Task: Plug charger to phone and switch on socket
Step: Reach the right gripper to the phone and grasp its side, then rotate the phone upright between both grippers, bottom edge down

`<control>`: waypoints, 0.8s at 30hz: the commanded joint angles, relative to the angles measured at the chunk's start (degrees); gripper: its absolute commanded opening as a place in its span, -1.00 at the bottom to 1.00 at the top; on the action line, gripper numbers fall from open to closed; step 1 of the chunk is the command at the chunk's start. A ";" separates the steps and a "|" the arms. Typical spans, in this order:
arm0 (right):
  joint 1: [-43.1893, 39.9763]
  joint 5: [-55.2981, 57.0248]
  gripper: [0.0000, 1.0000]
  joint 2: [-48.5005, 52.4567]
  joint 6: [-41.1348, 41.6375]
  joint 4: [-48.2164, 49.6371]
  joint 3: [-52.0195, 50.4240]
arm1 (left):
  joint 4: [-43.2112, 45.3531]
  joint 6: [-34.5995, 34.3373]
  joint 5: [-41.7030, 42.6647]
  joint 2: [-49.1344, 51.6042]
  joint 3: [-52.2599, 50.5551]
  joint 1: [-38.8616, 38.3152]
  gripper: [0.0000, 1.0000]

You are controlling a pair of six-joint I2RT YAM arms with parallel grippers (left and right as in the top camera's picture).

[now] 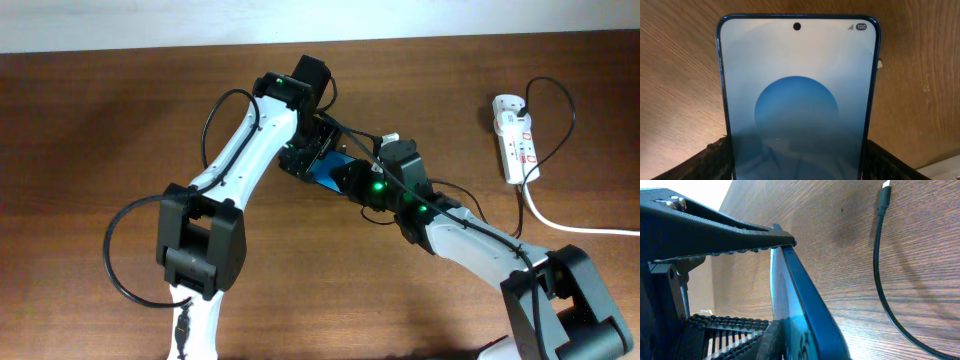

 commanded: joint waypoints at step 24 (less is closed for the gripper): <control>-3.17 -3.61 -0.92 -1.11 -2.67 -0.48 0.68 | 0.44 19.12 1.57 -0.35 1.01 1.29 0.53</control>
